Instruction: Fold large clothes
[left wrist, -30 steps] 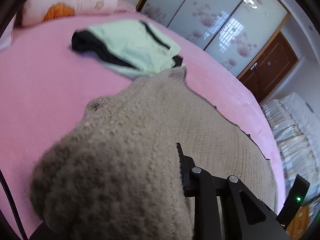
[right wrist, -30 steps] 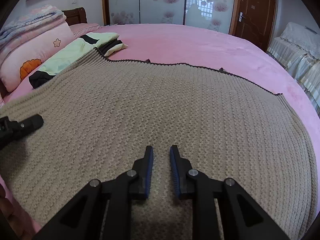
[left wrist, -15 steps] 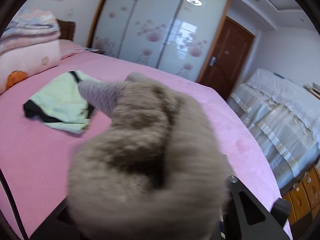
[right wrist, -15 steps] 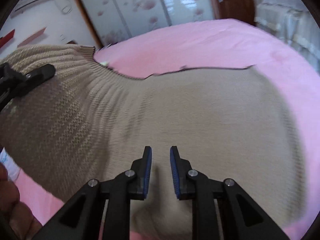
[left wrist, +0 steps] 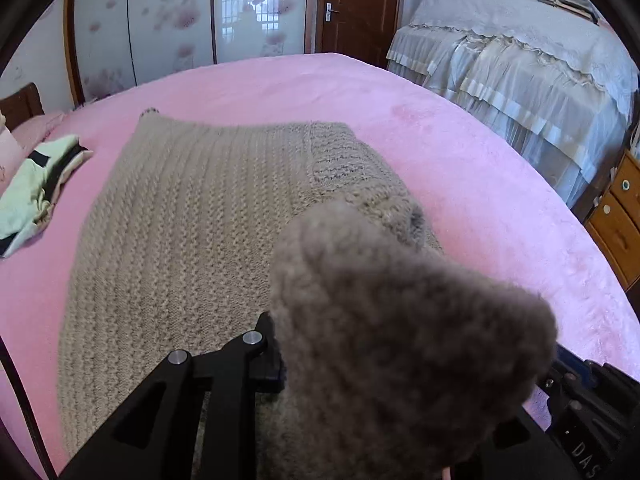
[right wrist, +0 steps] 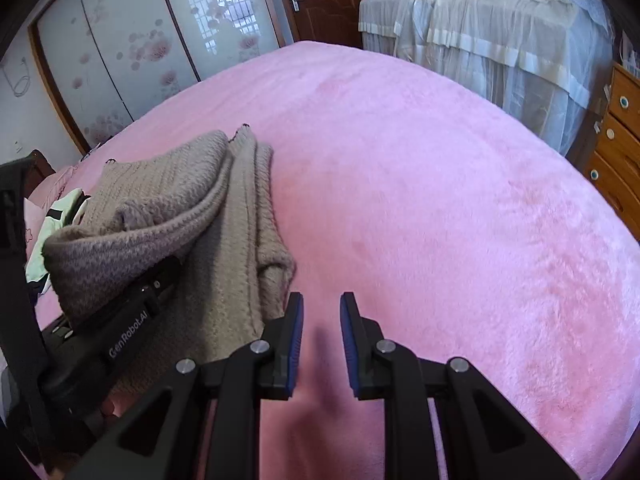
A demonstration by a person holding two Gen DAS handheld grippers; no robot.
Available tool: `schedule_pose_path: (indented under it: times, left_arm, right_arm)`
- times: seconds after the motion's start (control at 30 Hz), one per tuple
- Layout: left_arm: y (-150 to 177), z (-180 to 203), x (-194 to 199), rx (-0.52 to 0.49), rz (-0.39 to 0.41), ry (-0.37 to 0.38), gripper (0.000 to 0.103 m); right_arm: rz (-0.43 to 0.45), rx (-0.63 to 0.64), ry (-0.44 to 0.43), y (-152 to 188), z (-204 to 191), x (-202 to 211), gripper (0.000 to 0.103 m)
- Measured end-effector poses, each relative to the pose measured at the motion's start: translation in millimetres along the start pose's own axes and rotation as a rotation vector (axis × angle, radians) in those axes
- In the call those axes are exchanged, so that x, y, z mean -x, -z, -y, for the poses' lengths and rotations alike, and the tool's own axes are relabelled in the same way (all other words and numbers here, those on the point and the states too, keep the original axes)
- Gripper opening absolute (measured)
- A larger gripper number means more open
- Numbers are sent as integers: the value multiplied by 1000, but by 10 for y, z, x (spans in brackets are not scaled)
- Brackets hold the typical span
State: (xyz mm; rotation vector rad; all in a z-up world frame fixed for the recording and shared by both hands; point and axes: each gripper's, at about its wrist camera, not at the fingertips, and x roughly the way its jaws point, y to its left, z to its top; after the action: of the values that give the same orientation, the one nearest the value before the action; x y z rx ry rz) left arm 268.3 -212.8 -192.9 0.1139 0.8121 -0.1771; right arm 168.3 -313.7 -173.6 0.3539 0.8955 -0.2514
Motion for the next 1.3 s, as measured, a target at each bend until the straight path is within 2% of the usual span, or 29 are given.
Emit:
schedule_pose_path:
  times: [0.1, 0.23, 0.3, 0.37, 0.43, 0.5, 0.53, 0.57, 0.63, 0.73, 0.83, 0.9, 1.07, 1.17, 1.23, 1.3]
  left_arm:
    - [-103, -72, 133, 56, 20, 47, 21]
    - [-173, -42, 366, 70, 63, 84, 21]
    - [-166, -49, 341, 63, 41, 103, 21]
    - [-52, -6, 192, 25, -31, 74, 26]
    - [12, 10, 191, -3, -40, 67, 30]
    - [12, -2, 319, -9, -32, 123, 58]
    - [10, -32, 408, 8, -43, 183, 84]
    - [19, -62, 512, 29, -50, 236, 94]
    - [40, -107, 690, 37, -59, 303, 94]
    - [144, -262, 1007, 27, -64, 306, 94]
    - [272, -551, 1222, 37, -58, 243, 94]
    - [343, -831, 1312, 66, -71, 178, 94]
    - [528, -1450, 1294, 167, -112, 42, 94]
    - [608, -1693, 1228, 217, -131, 24, 94]
    - [623, -1797, 1156, 252, -137, 33, 94]
    - [625, -1864, 1070, 272, -142, 37, 94]
  right_arm:
    - [6, 7, -7, 19, -3, 20, 19]
    - [23, 1, -28, 20, 25, 66, 19]
    - [22, 12, -5, 37, 23, 44, 19]
    - [3, 12, 14, 50, 45, 12, 19]
    - [-11, 4, 8, 57, 68, 5, 19]
    - [-10, 2, 0, 65, 69, 43, 19]
    - [-9, 1, -5, 63, 71, 67, 19]
    - [-12, -2, -9, 62, 77, 83, 19]
    - [-16, -11, -26, 47, 79, 126, 19]
    - [-12, -24, -47, 6, 55, 221, 19]
    - [-17, -41, -120, -52, 24, 351, 21]
    - [-24, -57, -179, -93, 9, 422, 37]
    - [-65, -88, -328, -195, -89, 520, 46]
    - [-143, -122, -450, -256, -210, 446, 53]
    - [-198, -122, -491, -303, -305, 361, 54]
    - [-228, -97, -454, -337, -391, 279, 55]
